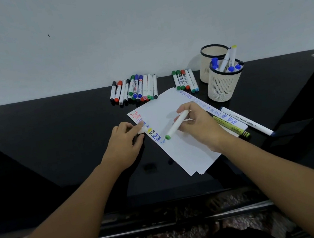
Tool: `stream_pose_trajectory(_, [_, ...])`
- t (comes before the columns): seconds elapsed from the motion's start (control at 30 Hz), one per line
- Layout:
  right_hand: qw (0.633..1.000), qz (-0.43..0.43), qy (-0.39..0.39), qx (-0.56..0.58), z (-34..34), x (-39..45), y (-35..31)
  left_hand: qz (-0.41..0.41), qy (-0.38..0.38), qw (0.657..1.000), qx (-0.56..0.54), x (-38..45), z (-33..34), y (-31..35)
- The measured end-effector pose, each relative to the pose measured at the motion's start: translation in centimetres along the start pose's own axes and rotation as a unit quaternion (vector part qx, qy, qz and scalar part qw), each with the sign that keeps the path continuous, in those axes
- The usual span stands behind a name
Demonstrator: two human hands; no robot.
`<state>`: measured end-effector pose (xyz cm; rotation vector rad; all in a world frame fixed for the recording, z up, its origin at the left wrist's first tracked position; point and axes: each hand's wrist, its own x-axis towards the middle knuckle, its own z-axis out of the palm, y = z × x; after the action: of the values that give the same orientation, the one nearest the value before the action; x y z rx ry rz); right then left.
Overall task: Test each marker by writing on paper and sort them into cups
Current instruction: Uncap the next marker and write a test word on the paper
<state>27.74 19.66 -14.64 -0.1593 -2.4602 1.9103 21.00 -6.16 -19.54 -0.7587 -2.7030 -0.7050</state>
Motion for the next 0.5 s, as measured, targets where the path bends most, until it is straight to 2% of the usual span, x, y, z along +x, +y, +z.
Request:
stream_pose_trajectory(0.17, [0.998,-0.026,0.064,-0.004,-0.8,-0.6,0.8,0.012,-0.011,1.000,0.019,0.1,0.1,-0.3])
stream_pose_trajectory(0.3, [0.994,-0.058,0.079,-0.047,-2.7,-0.8,1.1,0.004,-0.010,1.000,0.018,0.1,0.1,-0.2])
stream_pose_trajectory(0.5, [0.987,-0.062,0.101,-0.110,-4.4,-0.8,1.9,-0.006,-0.006,1.000,0.016,0.0,0.1,0.0])
